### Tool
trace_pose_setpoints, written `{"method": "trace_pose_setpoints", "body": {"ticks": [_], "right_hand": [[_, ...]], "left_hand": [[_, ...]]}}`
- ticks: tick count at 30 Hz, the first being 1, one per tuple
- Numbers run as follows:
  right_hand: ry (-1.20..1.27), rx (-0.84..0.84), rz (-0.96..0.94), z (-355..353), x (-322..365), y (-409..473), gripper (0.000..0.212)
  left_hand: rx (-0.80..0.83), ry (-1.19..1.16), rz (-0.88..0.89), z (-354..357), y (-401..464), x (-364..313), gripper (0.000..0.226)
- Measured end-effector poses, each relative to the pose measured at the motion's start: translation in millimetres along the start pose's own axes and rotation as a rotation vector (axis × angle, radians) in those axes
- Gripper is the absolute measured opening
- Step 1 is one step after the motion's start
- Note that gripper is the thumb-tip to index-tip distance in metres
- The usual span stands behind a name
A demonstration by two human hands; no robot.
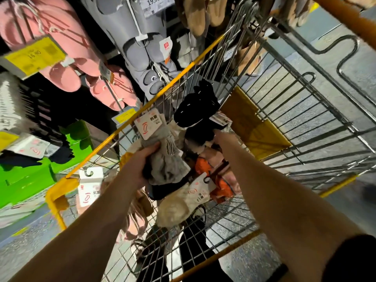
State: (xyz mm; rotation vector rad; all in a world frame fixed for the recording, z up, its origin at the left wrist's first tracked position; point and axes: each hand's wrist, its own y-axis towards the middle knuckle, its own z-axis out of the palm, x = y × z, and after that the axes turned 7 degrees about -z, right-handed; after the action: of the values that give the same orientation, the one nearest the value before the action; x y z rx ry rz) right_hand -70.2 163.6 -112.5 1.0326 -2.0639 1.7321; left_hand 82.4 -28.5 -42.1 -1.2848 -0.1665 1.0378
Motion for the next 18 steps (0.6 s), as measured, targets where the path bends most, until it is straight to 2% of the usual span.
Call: {"method": "trace_pose_setpoints", "body": {"ticks": [3, 4, 6, 8, 12, 15, 18], "right_hand": [[0.161, 0.008, 0.085, 12.3, 17.6, 14.9, 0.025], [0.143, 0.038, 0.086, 16.6, 20.3, 25.4, 0.024], [0.107, 0.075, 0.126, 21.7, 23.6, 32.7, 0.032], [0.173, 0.069, 0.142, 23.4, 28.5, 26.1, 0.027], [0.247, 0.065, 0.182, 27.2, 28.4, 38.7, 0.038], [0.291, 0.082, 0.162, 25.0, 27.8, 33.4, 0.026], [0.423, 0.032, 0.133, 13.7, 15.8, 21.6, 0.033]], "left_hand": [[0.020, 0.001, 0.034, -4.4, 2.7, -0.5, 0.015], [0.009, 0.006, 0.054, -7.3, 4.0, -0.1, 0.016], [0.000, 0.012, 0.072, -10.6, 5.0, -0.4, 0.032], [-0.010, 0.011, 0.054, -13.5, 6.0, -0.4, 0.039], [-0.025, -0.001, 0.046, -16.5, 5.3, -2.0, 0.026], [-0.004, -0.017, 0.054, -17.0, 1.3, -2.7, 0.035], [0.025, -0.035, 0.033, -17.4, -4.0, -2.7, 0.028]]}}
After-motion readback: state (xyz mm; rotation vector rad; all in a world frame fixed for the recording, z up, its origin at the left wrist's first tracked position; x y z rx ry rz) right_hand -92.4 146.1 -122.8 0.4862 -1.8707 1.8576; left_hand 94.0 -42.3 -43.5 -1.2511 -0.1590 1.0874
